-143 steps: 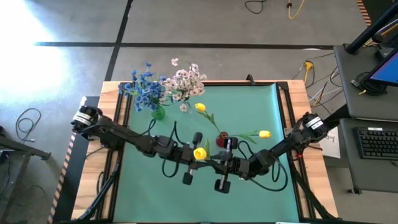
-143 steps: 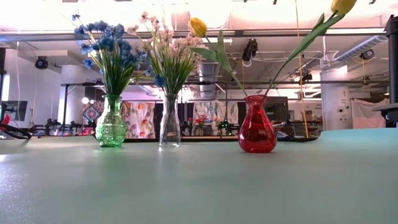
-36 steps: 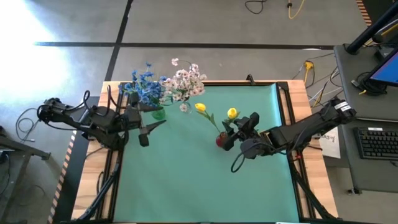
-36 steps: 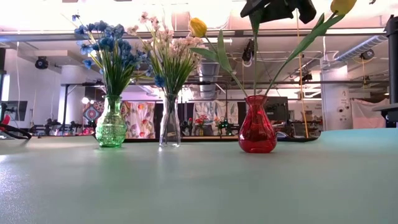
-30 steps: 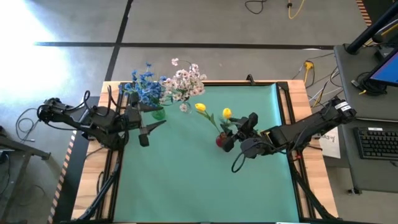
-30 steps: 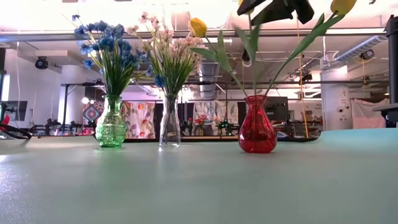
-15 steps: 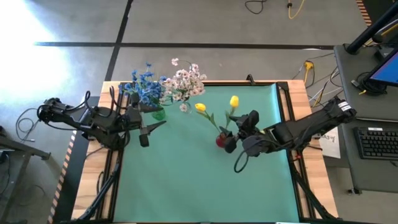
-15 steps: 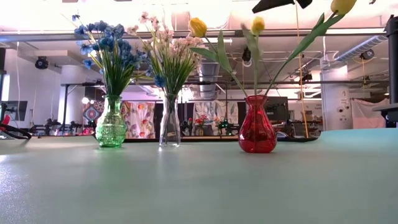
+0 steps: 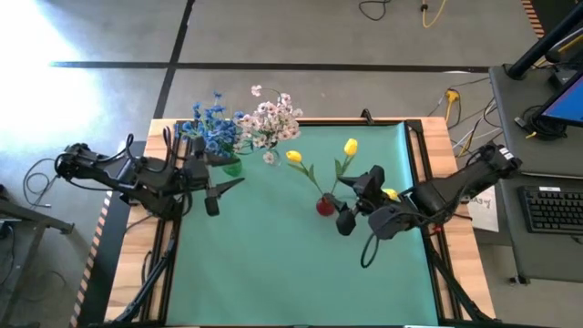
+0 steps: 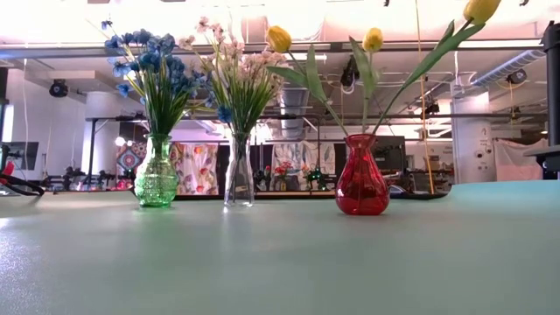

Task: Sort flowers into vase by color
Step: Return to Home Position

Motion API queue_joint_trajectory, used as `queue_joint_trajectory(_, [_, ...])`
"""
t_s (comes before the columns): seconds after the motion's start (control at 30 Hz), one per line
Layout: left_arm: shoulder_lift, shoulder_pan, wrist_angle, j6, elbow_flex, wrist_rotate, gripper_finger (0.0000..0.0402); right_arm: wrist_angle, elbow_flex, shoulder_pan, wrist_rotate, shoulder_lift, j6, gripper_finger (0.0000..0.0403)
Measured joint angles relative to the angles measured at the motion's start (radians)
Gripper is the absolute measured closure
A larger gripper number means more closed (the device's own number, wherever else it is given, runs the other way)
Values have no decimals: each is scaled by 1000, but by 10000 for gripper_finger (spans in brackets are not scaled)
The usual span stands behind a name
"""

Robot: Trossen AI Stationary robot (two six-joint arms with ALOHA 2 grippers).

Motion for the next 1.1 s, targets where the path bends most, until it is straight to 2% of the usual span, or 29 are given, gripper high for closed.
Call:
queue_joint_trajectory(0.17, [14, 0, -28, -25, 0, 1, 196, 1, 26, 54, -31, -2, -58, 117])
queue_joint_trajectory(0.27, [18, 0, -79, -92, 0, 4, 196, 6, 41, 109, -88, -7, -178, 114])
queue_joint_trajectory(0.37, [29, -1, -131, -186, 0, 11, 196, 5, 46, 177, -101, -19, -295, 111])
queue_joint_trajectory(0.4, [30, -2, -164, -240, 0, 50, 196, 5, 45, 200, -101, -25, -337, 110])
queue_joint_trajectory(0.47, [27, -2, -224, -280, 7, 216, 196, 5, 44, 248, -101, -38, -447, 110])
queue_joint_trajectory(0.57, [13, -24, -225, -309, 16, 499, 196, -21, 32, 330, -96, -57, -590, 113])
queue_joint_trajectory(0.67, [-4, -96, -235, -265, -5, 792, 196, -35, 15, 400, -74, -75, -632, 116])
queue_joint_trajectory(0.73, [-12, -169, -232, -206, -27, 918, 196, -27, -4, 434, -61, -99, -620, 117])
queue_joint_trajectory(0.77, [-19, -211, -207, -173, -41, 949, 196, -13, -19, 449, -56, -112, -616, 117])
queue_joint_trajectory(0.87, [-55, -344, -100, -37, -88, 954, 196, 63, -84, 471, -62, -146, -609, 113])
queue_joint_trajectory(0.93, [-82, -421, -65, 22, -117, 927, 196, 136, -131, 470, -107, -176, -612, 111])
queue_joint_trajectory(1.1, [-180, -554, -10, 57, -204, 737, 196, 290, -271, 469, -231, -284, -631, 108])
